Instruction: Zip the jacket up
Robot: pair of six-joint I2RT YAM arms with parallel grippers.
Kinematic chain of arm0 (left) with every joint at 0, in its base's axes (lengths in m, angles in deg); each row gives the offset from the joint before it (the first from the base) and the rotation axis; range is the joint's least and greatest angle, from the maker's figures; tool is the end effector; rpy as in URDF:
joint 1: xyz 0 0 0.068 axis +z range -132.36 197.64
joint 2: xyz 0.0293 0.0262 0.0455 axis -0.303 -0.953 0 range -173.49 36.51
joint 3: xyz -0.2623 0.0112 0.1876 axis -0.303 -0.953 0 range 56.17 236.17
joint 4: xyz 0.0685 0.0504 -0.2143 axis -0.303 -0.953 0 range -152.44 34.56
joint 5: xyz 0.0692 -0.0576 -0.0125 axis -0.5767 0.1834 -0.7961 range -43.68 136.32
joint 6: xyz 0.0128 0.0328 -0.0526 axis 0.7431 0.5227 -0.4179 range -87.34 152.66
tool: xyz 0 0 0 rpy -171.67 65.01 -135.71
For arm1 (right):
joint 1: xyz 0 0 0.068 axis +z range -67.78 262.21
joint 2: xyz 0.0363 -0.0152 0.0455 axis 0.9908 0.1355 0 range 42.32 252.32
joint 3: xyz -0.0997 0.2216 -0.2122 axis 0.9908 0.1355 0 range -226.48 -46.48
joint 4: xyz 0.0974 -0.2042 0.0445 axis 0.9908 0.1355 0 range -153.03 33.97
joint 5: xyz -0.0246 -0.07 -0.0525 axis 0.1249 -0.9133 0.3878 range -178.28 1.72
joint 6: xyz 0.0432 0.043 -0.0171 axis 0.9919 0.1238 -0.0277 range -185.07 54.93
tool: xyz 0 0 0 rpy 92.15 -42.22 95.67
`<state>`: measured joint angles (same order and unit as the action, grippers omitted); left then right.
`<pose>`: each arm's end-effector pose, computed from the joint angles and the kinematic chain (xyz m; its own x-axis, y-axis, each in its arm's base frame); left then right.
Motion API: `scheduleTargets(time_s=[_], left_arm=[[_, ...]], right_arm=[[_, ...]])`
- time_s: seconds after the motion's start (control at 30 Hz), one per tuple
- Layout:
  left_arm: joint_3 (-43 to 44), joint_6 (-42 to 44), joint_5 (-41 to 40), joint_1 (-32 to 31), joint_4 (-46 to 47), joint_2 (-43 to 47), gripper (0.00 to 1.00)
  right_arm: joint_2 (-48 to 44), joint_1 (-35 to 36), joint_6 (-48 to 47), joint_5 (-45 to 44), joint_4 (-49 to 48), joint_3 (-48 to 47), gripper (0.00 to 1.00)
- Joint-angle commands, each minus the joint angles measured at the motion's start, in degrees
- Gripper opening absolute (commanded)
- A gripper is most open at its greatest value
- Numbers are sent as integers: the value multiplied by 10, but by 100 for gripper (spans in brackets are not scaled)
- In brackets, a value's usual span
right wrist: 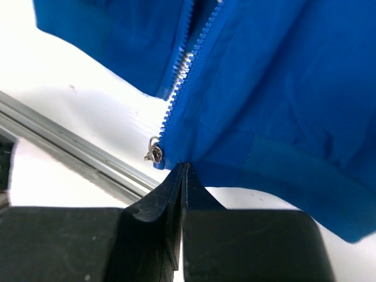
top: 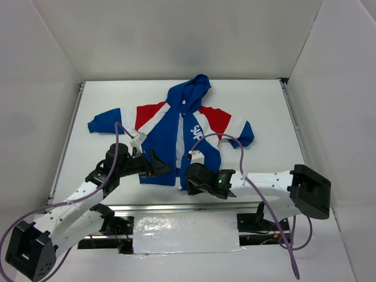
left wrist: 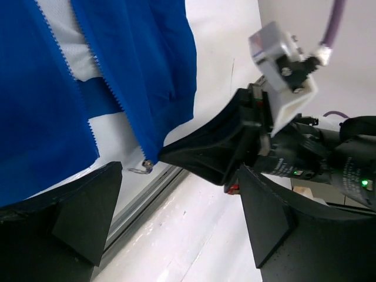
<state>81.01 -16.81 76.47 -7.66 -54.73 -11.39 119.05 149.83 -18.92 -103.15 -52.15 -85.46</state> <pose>0.1109 -0.0796 0.2756 -0.8235 -0.3377 -0.4558 0.2518 0.5025 -0.8271 0.0997 0.2096 0.2473 -0.7958 -0.1021 -0.5969 -0.3683 0.8640 0.3432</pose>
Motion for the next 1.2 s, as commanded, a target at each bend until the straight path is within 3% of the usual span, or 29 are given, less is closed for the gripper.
scheduleTargets(time_s=[0.0,0.23,0.27,0.4,0.67,0.97,1.17], left_arm=[[-19,-33,-22,-20,82,-13,92],[-55,-41,-118,-24,52,0,86],[-56,-40,-123,-24,44,3,86],[-54,-32,-125,-24,32,16,86],[-30,-11,-130,-24,-28,63,87],[22,28,-168,-24,-131,113,91],[28,40,-171,-24,-146,118,94]], right_arm=[[25,2,-12,21,-20,-19,0],[57,2,-11,46,-39,-18,22],[61,2,-9,51,-42,-20,36],[67,2,4,57,-51,-19,49],[105,5,46,-5,31,-77,55],[165,24,93,-95,155,-156,55],[202,38,102,-111,180,-184,56]])
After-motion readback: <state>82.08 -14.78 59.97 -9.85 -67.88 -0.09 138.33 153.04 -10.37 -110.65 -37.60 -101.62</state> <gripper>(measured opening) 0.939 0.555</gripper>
